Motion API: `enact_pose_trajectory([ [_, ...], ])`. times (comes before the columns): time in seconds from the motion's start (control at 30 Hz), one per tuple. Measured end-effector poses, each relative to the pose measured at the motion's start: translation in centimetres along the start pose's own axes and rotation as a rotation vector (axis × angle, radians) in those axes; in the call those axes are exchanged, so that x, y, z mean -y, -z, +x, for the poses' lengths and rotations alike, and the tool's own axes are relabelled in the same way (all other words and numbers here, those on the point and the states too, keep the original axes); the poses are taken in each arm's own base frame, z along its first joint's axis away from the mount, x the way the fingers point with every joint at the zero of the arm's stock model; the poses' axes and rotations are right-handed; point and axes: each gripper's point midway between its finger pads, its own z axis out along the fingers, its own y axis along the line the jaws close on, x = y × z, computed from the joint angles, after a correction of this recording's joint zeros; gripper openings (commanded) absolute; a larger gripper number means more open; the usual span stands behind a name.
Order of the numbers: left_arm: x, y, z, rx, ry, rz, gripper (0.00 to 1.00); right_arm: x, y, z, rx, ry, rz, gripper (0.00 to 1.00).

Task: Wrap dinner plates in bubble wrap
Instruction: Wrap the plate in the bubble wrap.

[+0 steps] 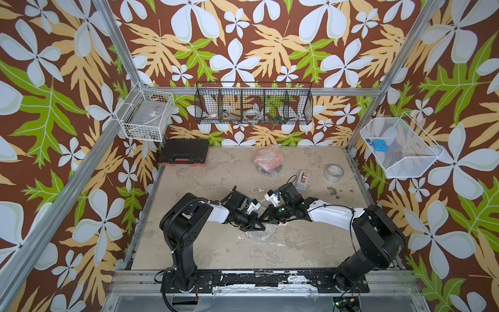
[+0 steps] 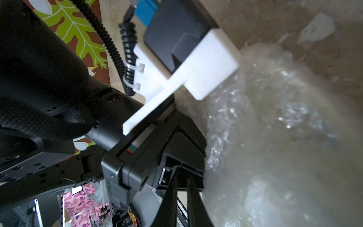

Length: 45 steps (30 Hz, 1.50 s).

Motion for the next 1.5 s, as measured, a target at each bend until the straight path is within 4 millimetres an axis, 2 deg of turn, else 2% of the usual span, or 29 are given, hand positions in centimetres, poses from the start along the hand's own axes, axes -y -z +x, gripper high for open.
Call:
enact_pose_trajectory([
  [0.1, 0.0, 0.2, 0.1, 0.002, 0.008, -0.011, 0.0, 2.2, -1.2, 0.8, -0.05, -0.048, 0.039, 0.07],
  [0.2, -0.2, 0.6, 0.2, 0.018, 0.007, -0.045, 0.0, 5.1, -2.1, 1.2, -0.059, -0.071, 0.123, 0.03],
  [0.3, 0.1, 1.1, 0.3, 0.033, 0.014, -0.075, 0.0, 6.1, -2.9, 1.9, -0.092, -0.068, 0.116, 0.01],
  [0.4, 1.1, 2.0, 0.3, 0.06, 0.02, -0.091, 0.1, 6.2, -3.2, 2.0, -0.102, -0.049, 0.09, 0.0],
  [0.53, 4.6, 3.7, -0.9, 0.111, -0.016, -0.06, 0.23, 6.1, -3.3, 2.0, -0.102, -0.028, 0.08, 0.0],
  [0.63, 7.9, 5.1, -3.2, 0.174, -0.075, -0.047, 0.25, 6.1, -3.3, 2.0, -0.101, -0.017, 0.08, 0.0],
  [0.7, 8.9, 5.8, -4.9, 0.217, -0.097, -0.081, 0.25, 6.0, -3.2, 1.9, -0.097, -0.012, 0.083, 0.0],
  [0.77, 8.4, 5.9, -6.2, 0.237, -0.099, -0.141, 0.21, 6.0, -3.2, 1.9, -0.094, -0.01, 0.087, 0.0],
  [0.83, 6.4, 5.2, -6.3, 0.214, -0.07, -0.198, 0.15, 5.9, -3.1, 1.9, -0.091, -0.004, 0.091, 0.0],
  [0.93, 1.9, 3.3, -4.6, 0.122, 0.013, -0.285, 0.13, 5.7, -2.7, 1.5, -0.073, 0.005, 0.108, 0.0],
  [1.0, -0.1, 2.3, -3.4, 0.07, 0.051, -0.317, 0.11, 5.7, -2.3, 1.3, -0.062, 0.004, 0.136, 0.01],
  [1.17, -0.6, 1.2, -3.2, 0.038, 0.025, -0.27, 0.11, 5.3, 0.2, 0.4, -0.01, -0.003, 0.255, 0.03],
  [1.27, -0.6, 1.1, -3.1, 0.035, 0.015, -0.259, 0.1, 2.9, 1.4, -0.3, 0.03, 0.041, 0.247, 0.04],
  [1.37, -0.6, 1.1, -3.2, 0.036, 0.011, -0.258, 0.1, 0.2, 1.0, 0.6, 0.007, 0.087, 0.168, 0.05],
  [1.43, -0.6, 1.1, -3.1, 0.036, 0.012, -0.258, 0.1, -0.6, 0.2, 1.5, -0.029, 0.102, 0.131, 0.05],
  [1.5, -0.6, 1.1, -3.1, 0.036, 0.011, -0.258, 0.1, -0.6, -0.9, 2.3, -0.072, 0.104, 0.112, 0.05],
])
